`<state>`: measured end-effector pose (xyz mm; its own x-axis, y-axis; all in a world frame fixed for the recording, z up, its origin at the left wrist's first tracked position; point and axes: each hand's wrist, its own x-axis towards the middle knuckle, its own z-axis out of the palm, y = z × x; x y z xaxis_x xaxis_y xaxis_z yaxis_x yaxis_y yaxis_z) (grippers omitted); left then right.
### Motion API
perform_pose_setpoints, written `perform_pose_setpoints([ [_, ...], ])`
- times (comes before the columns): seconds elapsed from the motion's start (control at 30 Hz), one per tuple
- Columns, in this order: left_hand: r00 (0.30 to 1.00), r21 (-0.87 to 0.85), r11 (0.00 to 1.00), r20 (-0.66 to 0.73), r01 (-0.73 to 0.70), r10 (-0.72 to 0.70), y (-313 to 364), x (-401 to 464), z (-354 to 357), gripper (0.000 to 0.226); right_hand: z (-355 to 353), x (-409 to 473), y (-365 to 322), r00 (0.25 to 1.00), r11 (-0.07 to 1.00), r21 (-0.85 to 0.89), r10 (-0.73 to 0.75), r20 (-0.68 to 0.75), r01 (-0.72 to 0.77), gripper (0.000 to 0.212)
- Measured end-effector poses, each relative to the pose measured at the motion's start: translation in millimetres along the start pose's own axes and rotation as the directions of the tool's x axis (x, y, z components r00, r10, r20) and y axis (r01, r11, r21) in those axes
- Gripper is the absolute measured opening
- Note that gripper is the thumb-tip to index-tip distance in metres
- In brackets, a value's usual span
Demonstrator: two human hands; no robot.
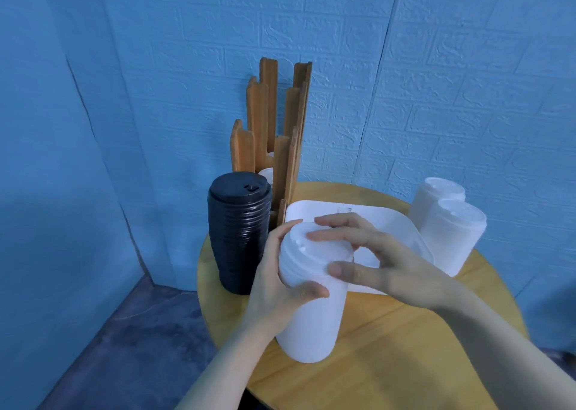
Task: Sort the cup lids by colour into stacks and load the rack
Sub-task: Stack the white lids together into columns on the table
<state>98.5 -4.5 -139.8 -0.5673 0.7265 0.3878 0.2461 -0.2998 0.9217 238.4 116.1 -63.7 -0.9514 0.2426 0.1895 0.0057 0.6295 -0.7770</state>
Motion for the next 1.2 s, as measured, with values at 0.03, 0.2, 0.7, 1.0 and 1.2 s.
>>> perform_pose_setpoints([
  [0.03, 1.0, -0.004, 1.0, 0.002, 0.002, -0.002, -1, 0, 0, 0.117, -1, -1, 0, 1.0, 1.0, 0.018, 0.007, -0.001, -0.007, 0.036],
  [0.2, 1.0, 0.0, 1.0, 0.001, 0.004, -0.004, -3, -2, 1, 0.13, 4, 4, -9, 0.997, 0.998, -0.059, 0.03, -0.068, -0.034, 0.032],
  [0.7, 0.984, 0.05, 0.998, 0.176, 0.033, -0.042, 4, -16, -7, 0.097, 55, -29, 11, 0.917, 0.998, -0.021, -0.062, -0.395, 0.058, 0.042],
  [1.0, 0.917, 0.28, 0.96, 0.388, -0.024, -0.09, 0, -26, -13, 0.119, 75, -61, 40, 0.88, 0.998, 0.036, -0.023, -0.474, 0.045, 0.094],
  [1.2, 0.896, 0.308, 0.951, 0.41, 0.038, -0.169, -27, -23, 3, 0.12, 63, -72, 52, 0.855, 0.993, 0.111, 0.082, -0.512, -0.03, 0.104],
])
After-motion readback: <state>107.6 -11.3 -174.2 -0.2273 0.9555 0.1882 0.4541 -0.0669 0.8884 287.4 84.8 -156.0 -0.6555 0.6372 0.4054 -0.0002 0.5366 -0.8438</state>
